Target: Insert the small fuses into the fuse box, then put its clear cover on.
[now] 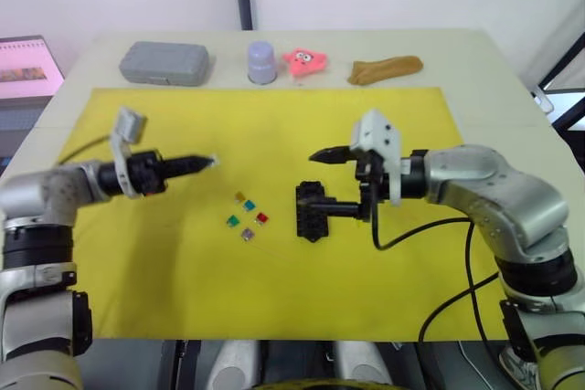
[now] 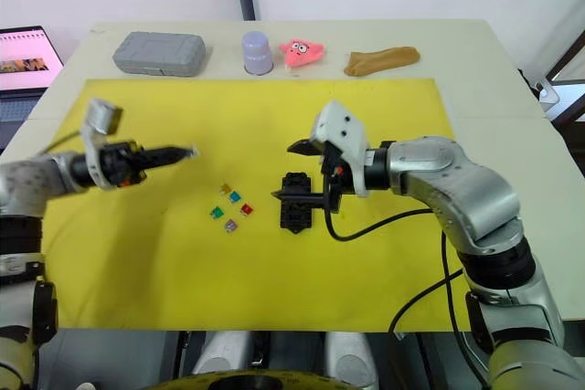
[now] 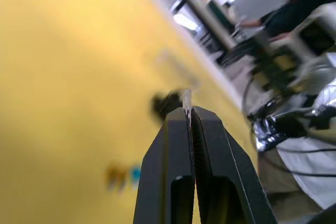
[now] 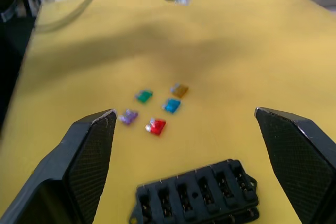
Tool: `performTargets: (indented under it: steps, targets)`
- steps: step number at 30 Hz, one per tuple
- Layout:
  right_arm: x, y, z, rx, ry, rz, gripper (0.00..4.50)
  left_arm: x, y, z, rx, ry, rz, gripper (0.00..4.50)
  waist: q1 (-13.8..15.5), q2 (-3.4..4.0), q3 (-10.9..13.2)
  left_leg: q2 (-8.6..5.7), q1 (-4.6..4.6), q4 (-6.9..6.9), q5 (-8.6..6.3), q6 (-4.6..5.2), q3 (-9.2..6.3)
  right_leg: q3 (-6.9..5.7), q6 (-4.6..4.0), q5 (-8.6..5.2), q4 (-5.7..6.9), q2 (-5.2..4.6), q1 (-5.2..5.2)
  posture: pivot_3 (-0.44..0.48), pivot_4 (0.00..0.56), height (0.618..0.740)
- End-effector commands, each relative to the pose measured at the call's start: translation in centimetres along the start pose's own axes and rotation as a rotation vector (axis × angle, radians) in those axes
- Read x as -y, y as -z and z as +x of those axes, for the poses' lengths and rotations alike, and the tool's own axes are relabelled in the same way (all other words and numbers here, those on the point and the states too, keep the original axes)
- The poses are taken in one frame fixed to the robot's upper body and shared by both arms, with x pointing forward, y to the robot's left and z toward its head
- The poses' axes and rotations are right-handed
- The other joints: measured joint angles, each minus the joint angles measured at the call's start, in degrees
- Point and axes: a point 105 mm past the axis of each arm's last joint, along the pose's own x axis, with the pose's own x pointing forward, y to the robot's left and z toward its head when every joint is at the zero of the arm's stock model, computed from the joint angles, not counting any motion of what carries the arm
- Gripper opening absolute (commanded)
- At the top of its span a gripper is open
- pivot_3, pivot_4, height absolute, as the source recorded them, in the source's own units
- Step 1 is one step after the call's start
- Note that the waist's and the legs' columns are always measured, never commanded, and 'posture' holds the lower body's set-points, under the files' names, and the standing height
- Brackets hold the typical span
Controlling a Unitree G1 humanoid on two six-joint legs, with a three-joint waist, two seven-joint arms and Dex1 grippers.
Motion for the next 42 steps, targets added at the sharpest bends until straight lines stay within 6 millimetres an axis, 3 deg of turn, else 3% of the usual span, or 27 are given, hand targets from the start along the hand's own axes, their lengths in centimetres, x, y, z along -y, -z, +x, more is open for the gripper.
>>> performTargets:
  steps: [1, 4, 9, 12, 14, 32, 35, 38, 42]
  targets:
    - [-0.2, -3.3, -1.2, 0.109, 0.002, 0.048, 4.50, 3.9, -2.1, 2.5, 0.036, 0.134, 0.118, 0.03, -0.09, -0.02, 0.00, -0.01, 0.02, 0.01, 0.00, 0.00, -0.01, -0.01, 0.00, 0.00, 0.00, 0.00, 0.04, 0.000, 0.150, 0.740]
    - [0.2, -5.5, -2.1, 0.195, 0.009, 0.114, 4.50, 6.0, -2.8, 4.8, 0.058, 0.234, 0.169, 0.03, -0.25, -0.02, 0.00, 0.01, 0.06, -0.01, 0.00, 0.00, -0.01, 0.00, 0.00, 0.00, 0.02, 0.04, 0.04, 0.000, 0.150, 0.740]
    - [-0.6, -7.0, -2.4, 0.251, -0.051, 0.186, 4.50, 7.2, -3.3, 6.4, 0.078, 0.309, 0.173, 0.03, -0.75, -0.01, -0.01, 0.04, 0.12, -0.08, 0.00, 0.00, 0.03, 0.02, 0.00, 0.00, 0.03, 0.10, 0.01, 0.000, 0.150, 0.740]
    - [-1.2, -6.9, -2.0, 0.248, -0.063, 0.197, 3.57, 7.2, -3.3, 6.8, 0.082, 0.324, 0.159, 0.00, -0.76, -0.01, -0.01, 0.05, 0.12, -0.08, 0.00, 0.00, 0.06, 0.02, 0.00, 0.00, 0.04, 0.12, 0.00, 0.000, 0.150, 0.740]
    - [-1.5, -6.9, -1.7, 0.248, -0.071, 0.213, 2.68, 7.2, -3.2, 7.1, 0.079, 0.334, 0.153, 0.00, -0.66, -0.01, -0.01, 0.05, 0.11, -0.07, 0.00, 0.00, 0.07, 0.01, 0.00, 0.00, 0.04, 0.12, 0.00, 0.000, 0.150, 0.740]
    - [-2.1, -8.0, -0.3, 0.290, -0.099, 0.286, 2.68, 7.2, -2.4, 7.6, 0.046, 0.351, 0.131, 0.00, -0.66, -0.01, 0.00, 0.04, 0.10, -0.07, 0.00, 0.01, 0.11, 0.00, 0.00, 0.00, 0.00, 0.20, 0.01, 0.000, 0.150, 0.740]
    - [-2.1, -8.0, -0.3, 0.292, -0.099, 0.288, 1.88, 7.2, -2.4, 7.6, 0.045, 0.348, 0.131, 0.00, -0.65, -0.01, -0.01, 0.04, 0.10, -0.07, 0.00, 0.01, 0.11, -0.01, 0.00, 0.00, 0.00, 0.20, 0.01, 0.000, 0.150, 0.740]
    - [-2.1, -8.0, -0.3, 0.285, -0.096, 0.282, 0.40, 7.1, -2.4, 7.6, 0.043, 0.346, 0.131, 0.00, -0.60, -0.02, 0.00, 0.04, 0.09, -0.07, 0.00, 0.01, 0.11, -0.01, 0.00, 0.00, 0.00, 0.20, 0.01, 0.000, 0.150, 0.740]
    - [-2.1, -8.0, -0.2, 0.282, -0.094, 0.279, 0.40, 7.0, -2.2, 7.6, 0.039, 0.344, 0.131, 0.00, -0.62, -0.02, 0.00, 0.05, 0.09, -0.08, 0.00, 0.01, 0.11, -0.01, 0.00, 0.00, -0.01, 0.20, 0.01, 0.000, 0.150, 0.740]
